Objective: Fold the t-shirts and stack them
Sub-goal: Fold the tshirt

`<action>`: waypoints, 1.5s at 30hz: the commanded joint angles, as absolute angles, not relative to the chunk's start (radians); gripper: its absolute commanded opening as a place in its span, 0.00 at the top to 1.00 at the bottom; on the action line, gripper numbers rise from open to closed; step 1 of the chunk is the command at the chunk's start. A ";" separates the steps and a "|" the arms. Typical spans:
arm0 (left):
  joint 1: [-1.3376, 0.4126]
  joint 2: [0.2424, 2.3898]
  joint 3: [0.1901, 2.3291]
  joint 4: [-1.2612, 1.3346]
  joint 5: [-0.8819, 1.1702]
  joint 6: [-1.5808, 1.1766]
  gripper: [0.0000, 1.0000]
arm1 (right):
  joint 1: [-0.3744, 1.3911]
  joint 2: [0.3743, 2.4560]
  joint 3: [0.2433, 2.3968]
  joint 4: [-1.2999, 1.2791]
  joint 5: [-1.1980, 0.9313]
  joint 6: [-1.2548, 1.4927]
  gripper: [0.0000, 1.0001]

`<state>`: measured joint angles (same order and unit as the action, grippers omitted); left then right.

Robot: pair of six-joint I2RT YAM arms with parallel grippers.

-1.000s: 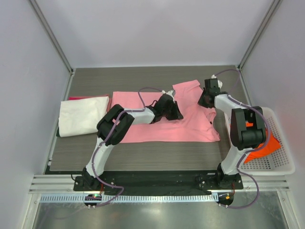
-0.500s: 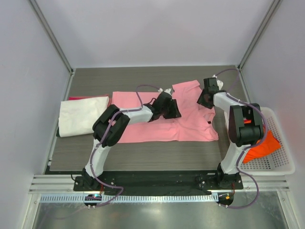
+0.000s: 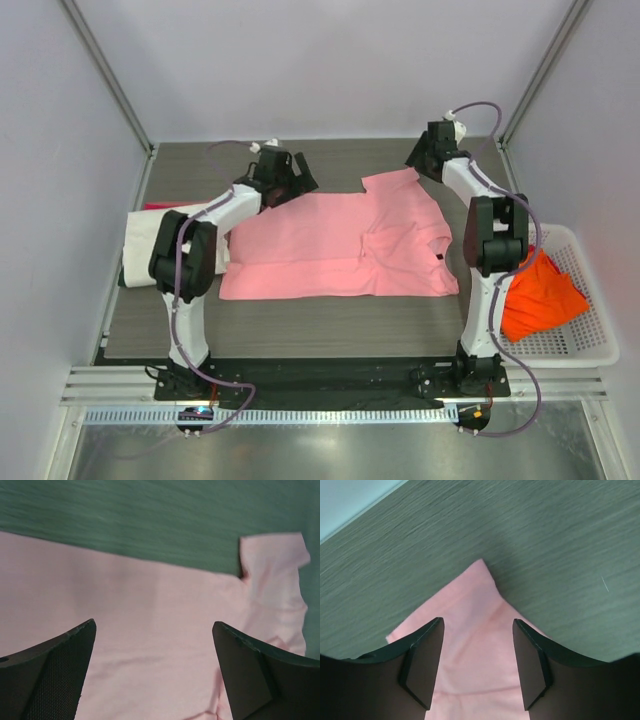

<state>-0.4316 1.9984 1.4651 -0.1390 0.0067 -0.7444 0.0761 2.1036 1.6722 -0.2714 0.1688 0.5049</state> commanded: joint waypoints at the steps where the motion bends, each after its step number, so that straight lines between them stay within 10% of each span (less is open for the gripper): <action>1: -0.333 2.011 1.558 -0.225 -0.109 -0.719 0.00 | 0.055 2.237 1.851 -0.304 0.160 0.509 0.37; 10: -0.209 2.019 1.488 -0.190 -0.202 -0.692 0.03 | 0.040 2.531 2.224 -0.395 -0.023 0.476 0.46; 22: -0.175 2.043 1.465 -0.204 -0.258 -0.693 0.10 | 0.046 2.419 2.022 -0.374 -0.052 0.462 0.58; 30: -0.157 2.034 1.427 -0.158 -0.278 -0.693 0.10 | 0.037 2.413 2.059 -0.393 -0.005 0.442 0.99; 45: -0.104 2.138 1.499 -0.084 -0.155 -0.736 0.27 | -0.057 2.370 2.056 -0.394 0.114 0.500 0.99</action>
<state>-0.1070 2.1021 1.4525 -0.1455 -0.1944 -0.7288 -0.0456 2.4516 2.0384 -0.3923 0.0757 0.4850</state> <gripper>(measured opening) 0.742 0.027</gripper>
